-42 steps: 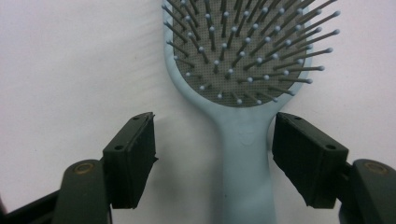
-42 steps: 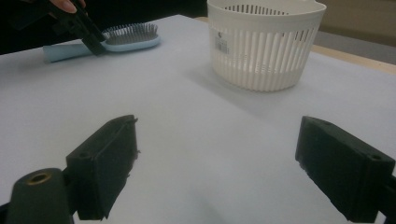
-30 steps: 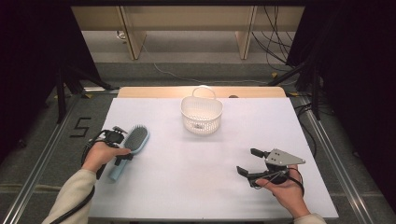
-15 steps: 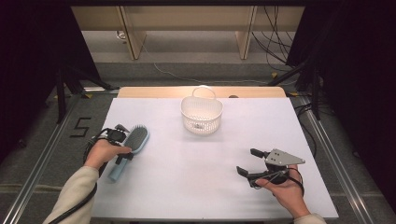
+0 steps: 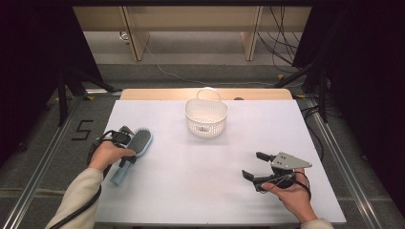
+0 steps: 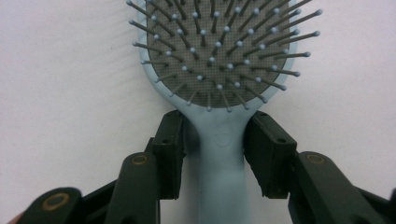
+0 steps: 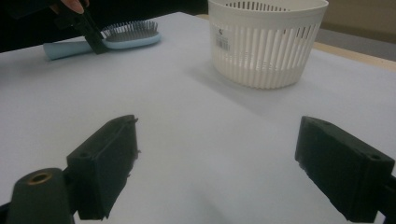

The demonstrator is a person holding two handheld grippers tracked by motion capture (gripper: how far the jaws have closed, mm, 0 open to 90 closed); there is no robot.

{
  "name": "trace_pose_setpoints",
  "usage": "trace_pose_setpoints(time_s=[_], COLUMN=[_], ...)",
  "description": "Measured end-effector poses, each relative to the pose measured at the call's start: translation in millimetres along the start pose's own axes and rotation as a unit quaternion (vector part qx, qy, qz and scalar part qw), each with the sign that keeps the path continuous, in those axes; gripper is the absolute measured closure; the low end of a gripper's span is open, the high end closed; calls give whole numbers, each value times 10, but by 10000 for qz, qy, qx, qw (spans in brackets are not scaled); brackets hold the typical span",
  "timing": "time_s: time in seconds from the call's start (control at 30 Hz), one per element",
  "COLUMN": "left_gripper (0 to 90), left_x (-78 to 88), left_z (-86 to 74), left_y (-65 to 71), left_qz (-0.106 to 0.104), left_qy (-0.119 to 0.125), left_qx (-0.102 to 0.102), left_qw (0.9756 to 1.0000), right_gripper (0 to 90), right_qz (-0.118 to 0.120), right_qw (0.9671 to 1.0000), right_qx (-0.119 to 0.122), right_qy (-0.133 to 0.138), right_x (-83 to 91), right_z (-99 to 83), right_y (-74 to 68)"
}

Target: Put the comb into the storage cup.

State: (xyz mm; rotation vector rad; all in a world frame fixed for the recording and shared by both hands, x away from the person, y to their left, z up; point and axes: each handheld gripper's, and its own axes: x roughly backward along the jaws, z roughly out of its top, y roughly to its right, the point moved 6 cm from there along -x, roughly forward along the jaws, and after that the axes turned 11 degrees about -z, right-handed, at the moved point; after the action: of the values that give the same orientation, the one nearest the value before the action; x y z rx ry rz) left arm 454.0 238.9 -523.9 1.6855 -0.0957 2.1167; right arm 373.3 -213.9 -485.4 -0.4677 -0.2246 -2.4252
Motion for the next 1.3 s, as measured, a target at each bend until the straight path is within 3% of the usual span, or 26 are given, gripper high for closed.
trace_pose_setpoints(time_s=[0.57,1.3], left_gripper=[689,696], left_x=[5,7], left_z=[1,-5], left_y=[19,22], left_qz=[47,66], left_qy=[-30,34], left_qx=[246,336], left_qw=[9997,9994], right_gripper=[141,142], right_qz=[9,10], right_qw=[10000,10000], right_qx=[4,8], right_qy=[-12,-18], right_x=[-1,2], right_z=[-3,-3], right_y=[-2,-2])
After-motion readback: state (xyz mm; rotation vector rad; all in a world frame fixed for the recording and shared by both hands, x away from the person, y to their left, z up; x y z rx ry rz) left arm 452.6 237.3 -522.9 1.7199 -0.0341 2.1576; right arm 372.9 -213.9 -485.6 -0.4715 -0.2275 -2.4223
